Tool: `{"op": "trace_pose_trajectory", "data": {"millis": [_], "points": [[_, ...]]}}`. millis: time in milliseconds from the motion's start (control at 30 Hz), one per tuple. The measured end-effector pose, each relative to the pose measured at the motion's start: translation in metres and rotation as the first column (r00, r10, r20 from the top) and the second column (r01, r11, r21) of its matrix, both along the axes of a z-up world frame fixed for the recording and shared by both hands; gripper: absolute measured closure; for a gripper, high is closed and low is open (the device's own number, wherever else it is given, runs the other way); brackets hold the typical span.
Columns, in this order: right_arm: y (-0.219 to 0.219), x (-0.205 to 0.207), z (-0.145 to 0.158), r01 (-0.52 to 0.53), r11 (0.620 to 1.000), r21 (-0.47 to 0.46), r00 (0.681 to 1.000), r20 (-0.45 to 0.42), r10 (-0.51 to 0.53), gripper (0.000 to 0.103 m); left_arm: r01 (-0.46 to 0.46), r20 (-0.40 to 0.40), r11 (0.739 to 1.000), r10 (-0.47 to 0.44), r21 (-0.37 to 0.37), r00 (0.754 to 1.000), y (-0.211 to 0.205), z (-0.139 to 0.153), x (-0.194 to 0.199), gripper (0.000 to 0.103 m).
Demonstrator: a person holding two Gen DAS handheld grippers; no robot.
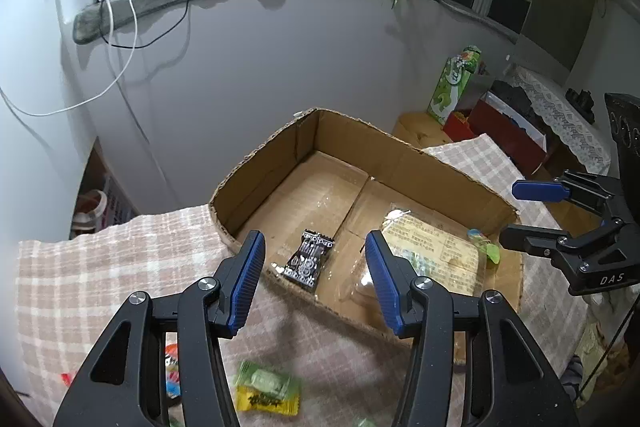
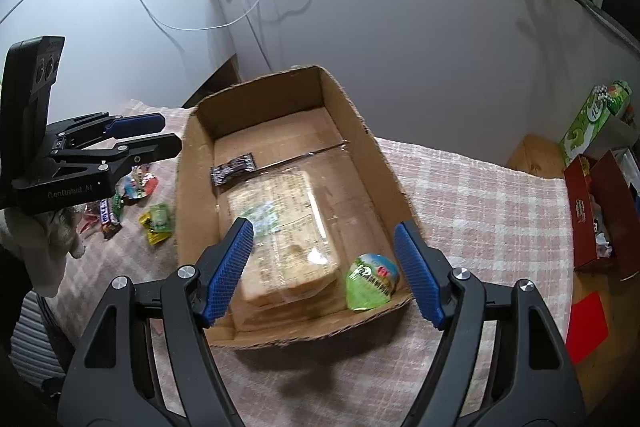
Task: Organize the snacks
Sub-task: 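Carry both snacks into the box and open both grippers, then grasp the pink candy with the right gripper while the left approaches the clear candy bag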
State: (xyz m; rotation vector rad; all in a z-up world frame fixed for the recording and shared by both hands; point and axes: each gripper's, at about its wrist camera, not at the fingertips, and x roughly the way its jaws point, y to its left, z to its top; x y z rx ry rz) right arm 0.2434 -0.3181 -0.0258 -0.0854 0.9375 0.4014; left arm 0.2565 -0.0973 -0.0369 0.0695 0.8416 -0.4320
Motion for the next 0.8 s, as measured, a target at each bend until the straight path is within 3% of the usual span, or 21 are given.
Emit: {"op": "trace_pose_trajectory", "data": {"millis": [433,800], "points": [[0.040,-0.050,0.020,-0.103,0.995,0.007,0.994,0.035,0.102,0.027,-0.034,0.032,0.999,0.035,-0.026,0.999,0.037,0.020,-0.039,0.052],[0.079,-0.089,0.011,-0.202,0.979,0.017,0.979,0.008,0.202,0.027,-0.143,0.032,0.988,0.145,-0.055,0.989,0.112,0.024,-0.083,0.052]]}}
